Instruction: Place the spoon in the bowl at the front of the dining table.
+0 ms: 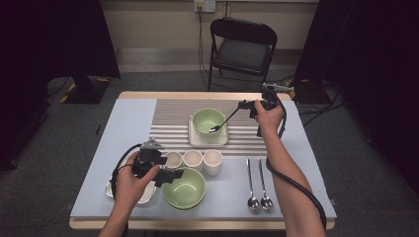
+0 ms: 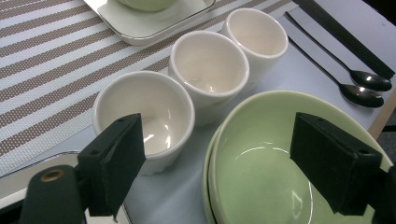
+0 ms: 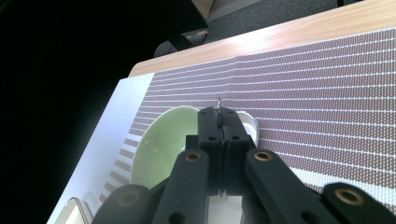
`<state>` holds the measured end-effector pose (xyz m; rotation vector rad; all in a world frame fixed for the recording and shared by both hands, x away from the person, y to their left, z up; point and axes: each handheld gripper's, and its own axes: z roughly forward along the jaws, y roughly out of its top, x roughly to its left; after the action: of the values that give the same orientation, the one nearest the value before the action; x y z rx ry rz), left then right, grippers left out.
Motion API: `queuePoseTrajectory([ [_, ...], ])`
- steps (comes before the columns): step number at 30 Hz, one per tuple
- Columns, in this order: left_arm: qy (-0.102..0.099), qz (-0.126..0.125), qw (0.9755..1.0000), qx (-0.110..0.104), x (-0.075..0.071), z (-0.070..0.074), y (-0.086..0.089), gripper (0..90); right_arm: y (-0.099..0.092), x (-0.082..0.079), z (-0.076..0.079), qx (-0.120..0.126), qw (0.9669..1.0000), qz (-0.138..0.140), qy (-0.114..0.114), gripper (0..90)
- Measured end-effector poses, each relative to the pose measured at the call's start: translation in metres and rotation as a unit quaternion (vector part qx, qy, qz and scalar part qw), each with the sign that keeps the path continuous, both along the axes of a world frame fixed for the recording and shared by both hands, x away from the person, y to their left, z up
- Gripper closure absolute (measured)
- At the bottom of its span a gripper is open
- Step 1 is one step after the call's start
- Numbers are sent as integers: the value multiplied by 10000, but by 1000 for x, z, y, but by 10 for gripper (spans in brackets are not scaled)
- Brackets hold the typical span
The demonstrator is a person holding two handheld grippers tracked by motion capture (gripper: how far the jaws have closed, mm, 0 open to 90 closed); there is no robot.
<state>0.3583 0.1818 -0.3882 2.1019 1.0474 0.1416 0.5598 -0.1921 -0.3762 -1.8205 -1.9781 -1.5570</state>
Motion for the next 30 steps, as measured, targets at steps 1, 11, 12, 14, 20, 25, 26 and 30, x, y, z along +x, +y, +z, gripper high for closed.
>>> queuePoseTrajectory([
  [1, -15, -13, 10000, 30, 0, 0, 0, 175, 0, -1, 0, 8, 10000, -8, 8, 896],
  [11, -2, -35, 10000, -72, 0, 0, 0, 175, 5, -6, -7, 22, 10000, 10, 18, 896],
  [12, 13, -20, 10000, -33, 0, 0, 0, 175, 5, -6, -7, 18, 10000, 24, 28, 895],
  [14, 29, -5, 10000, -2, 0, -1, 1, 176, 5, -7, -9, 36, 10000, 12, 25, 896],
  [20, 13, 7, 10000, 13, 1, -2, 1, 176, 6, -10, -12, 60, 10000, 12, 33, 895],
  [25, 45, 19, 10000, -10, 1, -3, 2, 176, 7, -13, -15, 83, 10000, 20, 38, 895],
  [26, 50, 42, 10000, -34, 1, -3, 2, 176, 8, -13, -16, 85, 10000, 22, 34, 895],
  [30, -6, 24, 10000, -44, 1, -1, 3, 176, 8, -15, -19, 88, 9999, 39, 56, 895],
])
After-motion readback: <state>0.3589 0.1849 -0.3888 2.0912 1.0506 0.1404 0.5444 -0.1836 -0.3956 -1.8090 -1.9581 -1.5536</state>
